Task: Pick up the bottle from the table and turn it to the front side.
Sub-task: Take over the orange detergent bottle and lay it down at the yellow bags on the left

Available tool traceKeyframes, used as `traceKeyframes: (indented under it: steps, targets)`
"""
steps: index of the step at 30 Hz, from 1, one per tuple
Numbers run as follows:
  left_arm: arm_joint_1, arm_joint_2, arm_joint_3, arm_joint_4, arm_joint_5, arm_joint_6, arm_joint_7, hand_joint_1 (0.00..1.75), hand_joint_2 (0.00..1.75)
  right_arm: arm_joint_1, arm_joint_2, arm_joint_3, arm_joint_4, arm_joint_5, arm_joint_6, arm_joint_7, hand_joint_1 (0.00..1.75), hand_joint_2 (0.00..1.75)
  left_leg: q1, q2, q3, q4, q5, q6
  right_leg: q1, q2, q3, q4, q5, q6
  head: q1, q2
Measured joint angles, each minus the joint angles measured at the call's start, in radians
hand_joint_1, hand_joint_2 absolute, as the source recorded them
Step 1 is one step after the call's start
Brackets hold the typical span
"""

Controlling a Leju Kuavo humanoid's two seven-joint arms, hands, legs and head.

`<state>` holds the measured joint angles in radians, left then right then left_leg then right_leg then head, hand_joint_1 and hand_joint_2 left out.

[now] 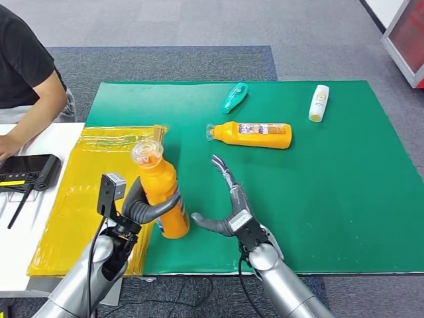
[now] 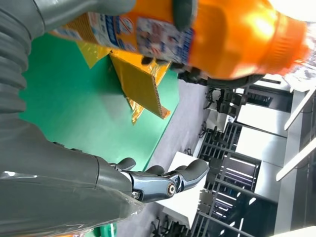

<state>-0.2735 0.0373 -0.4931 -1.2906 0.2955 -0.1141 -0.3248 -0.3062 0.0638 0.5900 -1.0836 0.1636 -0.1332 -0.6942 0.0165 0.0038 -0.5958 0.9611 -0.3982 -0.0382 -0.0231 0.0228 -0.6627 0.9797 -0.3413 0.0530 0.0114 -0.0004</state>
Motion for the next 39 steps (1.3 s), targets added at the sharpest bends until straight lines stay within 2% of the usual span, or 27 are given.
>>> traceKeyframes:
  steps: [12, 21, 28, 39]
  targets:
    - [0.038, 0.096, 0.026, -0.019, -0.099, 0.096, -0.007, 1.75, 1.75, 0.022, 0.012, -0.033, 0.015, -0.007, 0.0, 0.0, 0.0, 1.75, 0.0, 0.0, 0.0, 0.0, 0.0, 0.0, 0.0, 0.0, 0.0, 0.0, 0.0, 0.0, 0.0, 0.0]
    - [0.049, 0.162, 0.061, -0.078, -0.199, 0.116, -0.009, 1.75, 1.75, 0.028, 0.015, -0.046, 0.019, -0.006, 0.005, 0.0, 0.0, 1.75, 0.0, 0.0, 0.0, 0.0, 0.001, -0.001, 0.0, 0.0, 0.0, 0.0, 0.001, -0.001, 0.0, 0.0]
    - [0.05, 0.194, 0.085, -0.094, -0.235, 0.115, 0.01, 1.75, 1.75, 0.033, 0.016, -0.06, 0.019, -0.002, 0.006, 0.0, 0.0, 1.75, 0.0, 0.0, 0.0, 0.0, 0.001, -0.001, 0.0, 0.0, 0.0, 0.0, 0.001, -0.001, 0.0, 0.0]
    - [0.048, 0.215, 0.116, -0.091, -0.274, 0.079, 0.053, 1.75, 1.75, 0.036, 0.02, -0.086, 0.023, 0.01, 0.023, 0.0, 0.0, 1.75, 0.0, 0.0, 0.0, 0.0, 0.001, -0.002, 0.0, 0.0, -0.001, 0.0, 0.001, -0.002, 0.0, 0.0]
